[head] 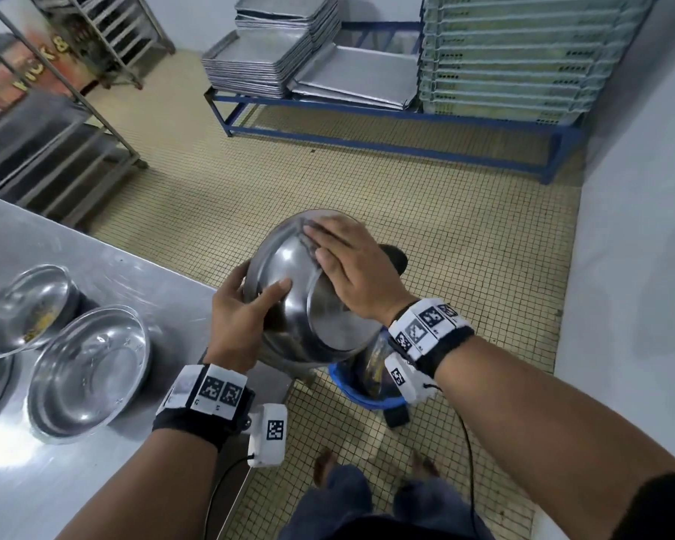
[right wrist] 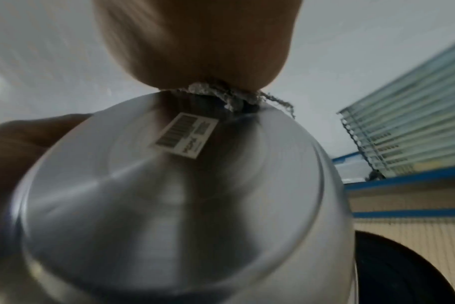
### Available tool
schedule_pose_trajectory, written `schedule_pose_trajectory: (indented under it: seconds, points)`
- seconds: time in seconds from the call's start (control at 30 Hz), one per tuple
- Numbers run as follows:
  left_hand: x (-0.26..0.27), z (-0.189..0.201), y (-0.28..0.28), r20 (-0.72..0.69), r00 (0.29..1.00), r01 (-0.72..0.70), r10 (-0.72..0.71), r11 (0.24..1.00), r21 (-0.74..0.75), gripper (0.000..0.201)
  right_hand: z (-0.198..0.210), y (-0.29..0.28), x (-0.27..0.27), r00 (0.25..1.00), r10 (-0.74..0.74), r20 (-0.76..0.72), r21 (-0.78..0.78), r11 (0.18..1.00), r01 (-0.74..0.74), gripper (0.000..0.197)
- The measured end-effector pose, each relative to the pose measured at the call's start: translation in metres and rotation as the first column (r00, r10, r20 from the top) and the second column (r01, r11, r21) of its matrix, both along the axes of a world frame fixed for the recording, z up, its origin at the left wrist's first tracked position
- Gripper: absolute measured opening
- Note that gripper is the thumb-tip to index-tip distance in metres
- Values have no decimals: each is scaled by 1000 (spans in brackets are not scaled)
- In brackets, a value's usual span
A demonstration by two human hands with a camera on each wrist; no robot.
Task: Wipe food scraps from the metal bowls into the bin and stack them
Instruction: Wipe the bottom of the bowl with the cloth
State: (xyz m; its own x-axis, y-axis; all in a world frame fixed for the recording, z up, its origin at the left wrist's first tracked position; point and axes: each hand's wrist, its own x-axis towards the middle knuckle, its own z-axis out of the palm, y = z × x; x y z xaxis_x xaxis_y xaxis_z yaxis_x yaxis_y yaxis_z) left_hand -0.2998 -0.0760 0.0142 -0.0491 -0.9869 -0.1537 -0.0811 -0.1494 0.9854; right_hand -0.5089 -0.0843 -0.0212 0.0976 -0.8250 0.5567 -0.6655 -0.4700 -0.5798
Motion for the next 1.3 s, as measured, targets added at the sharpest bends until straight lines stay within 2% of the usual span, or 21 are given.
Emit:
schedule_pose_trajectory:
  seconds: [0.07, 0.13, 0.2, 0.33, 0.47, 0.63, 0.7, 0.77, 0.8, 0.87, 0.97, 1.03, 1.1, 1.17, 1.3]
  points:
    - [5, 6, 0, -24, 1000, 17, -18, 1000, -18, 59, 5, -2, -8, 995, -39, 95, 65, 997, 33, 39]
    - [13, 11, 0, -63, 998, 3, -5, 999, -32, 67, 15, -3, -20, 949, -156, 274, 234, 968, 92, 36]
    - [19, 15, 0, -119, 992, -47, 42, 998, -41, 73, 20, -4, -27, 910, -236, 342, 340, 933, 114, 35]
    - [18, 23, -4, -275, 949, -167, 156, 986, -14, 82, 16, 0, -25, 874, -202, 442, 284, 956, 77, 43]
    - [12, 29, -9, -377, 897, -252, 231, 968, -6, 76, 10, 13, -2, 941, -120, 317, 182, 981, 64, 59]
    - [6, 33, -15, -409, 864, -311, 292, 950, 21, 50, -8, 30, 21, 982, -97, 163, 74, 994, 86, 68]
    - [1, 34, -14, -413, 867, -294, 280, 955, 30, 50, -3, 25, 15, 970, -126, 209, 120, 987, 103, 67]
    - [-5, 36, -12, -412, 870, -280, 270, 959, 37, 51, 9, 14, 9, 923, -224, 313, 240, 959, 152, 68]
    - [-8, 36, -12, -414, 869, -281, 271, 959, 38, 51, 15, 9, 8, 911, -262, 318, 254, 949, 185, 67]
    - [-14, 40, -13, -427, 861, -285, 276, 957, 44, 47, 20, 9, 14, 950, -254, 184, 149, 962, 229, 64]
    - [-16, 42, -18, -412, 860, -312, 300, 949, 39, 39, 10, 22, 25, 991, -107, -83, -21, 994, 105, 59]
    - [-15, 44, -20, -411, 860, -315, 301, 949, 35, 37, 5, 27, 23, 987, -69, -147, -63, 996, 60, 58]
    - [-18, 46, -19, -399, 869, -305, 293, 952, 34, 36, 7, 26, 21, 984, -85, -156, -72, 995, 74, 57]
    - [-24, 50, -17, -364, 880, -318, 305, 948, 27, 38, 9, 25, 25, 966, -86, -244, -139, 989, 53, 59]
    - [-30, 57, -21, -390, 856, -348, 339, 936, 50, 48, -8, 29, 25, 865, -64, -497, -250, 966, -72, 69]
